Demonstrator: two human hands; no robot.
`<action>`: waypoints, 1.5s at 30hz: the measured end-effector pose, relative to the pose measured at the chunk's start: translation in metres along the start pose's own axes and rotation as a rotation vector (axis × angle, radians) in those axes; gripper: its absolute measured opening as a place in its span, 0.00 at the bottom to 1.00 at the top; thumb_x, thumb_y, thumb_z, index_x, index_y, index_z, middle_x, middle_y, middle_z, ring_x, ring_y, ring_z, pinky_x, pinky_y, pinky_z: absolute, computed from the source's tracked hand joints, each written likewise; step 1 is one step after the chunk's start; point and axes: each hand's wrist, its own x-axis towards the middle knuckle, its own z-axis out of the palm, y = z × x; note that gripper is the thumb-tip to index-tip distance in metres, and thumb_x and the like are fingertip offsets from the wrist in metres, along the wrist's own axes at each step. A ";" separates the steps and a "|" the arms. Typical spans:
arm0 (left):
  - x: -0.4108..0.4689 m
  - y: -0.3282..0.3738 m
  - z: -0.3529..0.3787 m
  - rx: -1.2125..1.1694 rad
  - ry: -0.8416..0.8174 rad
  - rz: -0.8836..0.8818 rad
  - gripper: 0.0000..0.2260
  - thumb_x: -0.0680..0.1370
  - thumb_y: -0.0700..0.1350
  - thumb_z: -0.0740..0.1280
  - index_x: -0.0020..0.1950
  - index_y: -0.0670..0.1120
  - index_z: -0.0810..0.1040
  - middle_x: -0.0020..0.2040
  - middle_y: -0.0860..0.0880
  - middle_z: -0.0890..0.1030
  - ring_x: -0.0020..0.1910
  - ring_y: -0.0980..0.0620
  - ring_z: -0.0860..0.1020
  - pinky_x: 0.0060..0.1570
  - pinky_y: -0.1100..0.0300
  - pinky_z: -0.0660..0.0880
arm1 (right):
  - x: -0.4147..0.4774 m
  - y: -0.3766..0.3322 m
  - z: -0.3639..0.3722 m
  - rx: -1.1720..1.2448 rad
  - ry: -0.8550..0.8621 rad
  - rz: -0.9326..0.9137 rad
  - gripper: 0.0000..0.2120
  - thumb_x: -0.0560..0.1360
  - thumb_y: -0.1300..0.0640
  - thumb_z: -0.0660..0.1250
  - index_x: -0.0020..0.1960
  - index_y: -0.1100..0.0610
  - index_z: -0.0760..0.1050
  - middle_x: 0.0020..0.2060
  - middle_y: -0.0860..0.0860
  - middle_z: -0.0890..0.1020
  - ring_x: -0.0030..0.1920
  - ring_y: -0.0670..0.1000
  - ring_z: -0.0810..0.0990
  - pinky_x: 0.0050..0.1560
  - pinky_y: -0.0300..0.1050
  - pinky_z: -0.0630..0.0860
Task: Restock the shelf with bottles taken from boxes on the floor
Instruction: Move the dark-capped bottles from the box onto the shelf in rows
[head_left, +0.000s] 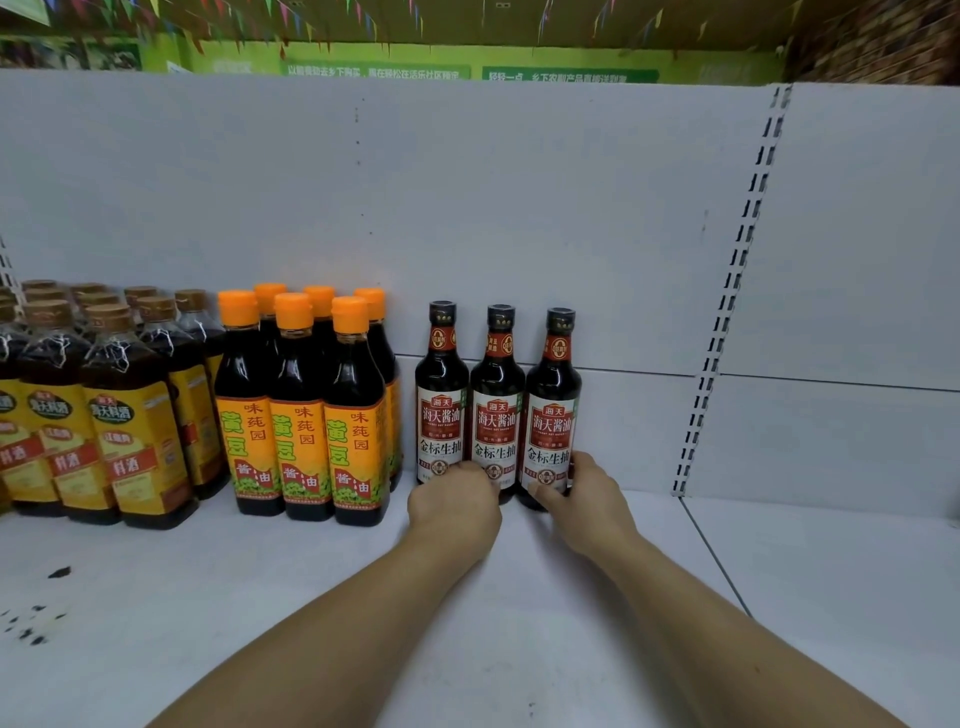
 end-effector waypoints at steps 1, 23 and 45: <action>0.000 0.000 0.000 0.007 -0.008 0.001 0.14 0.83 0.48 0.62 0.66 0.47 0.75 0.61 0.48 0.81 0.59 0.45 0.80 0.47 0.54 0.71 | 0.000 0.000 0.000 0.001 0.001 -0.002 0.21 0.77 0.48 0.73 0.66 0.53 0.73 0.59 0.49 0.83 0.58 0.52 0.81 0.56 0.48 0.77; -0.013 -0.012 -0.014 -0.293 -0.155 -0.048 0.15 0.83 0.56 0.61 0.65 0.50 0.75 0.61 0.50 0.80 0.59 0.45 0.78 0.51 0.53 0.73 | -0.003 -0.007 0.006 0.042 -0.021 0.075 0.24 0.75 0.52 0.76 0.67 0.57 0.72 0.60 0.52 0.82 0.59 0.55 0.81 0.53 0.45 0.75; -0.064 -0.096 -0.048 -0.999 -0.237 -0.169 0.14 0.82 0.57 0.66 0.57 0.47 0.76 0.54 0.48 0.80 0.55 0.45 0.80 0.49 0.51 0.76 | -0.086 -0.091 0.042 0.180 -0.040 0.154 0.21 0.75 0.38 0.71 0.58 0.54 0.81 0.48 0.47 0.85 0.50 0.52 0.83 0.59 0.55 0.80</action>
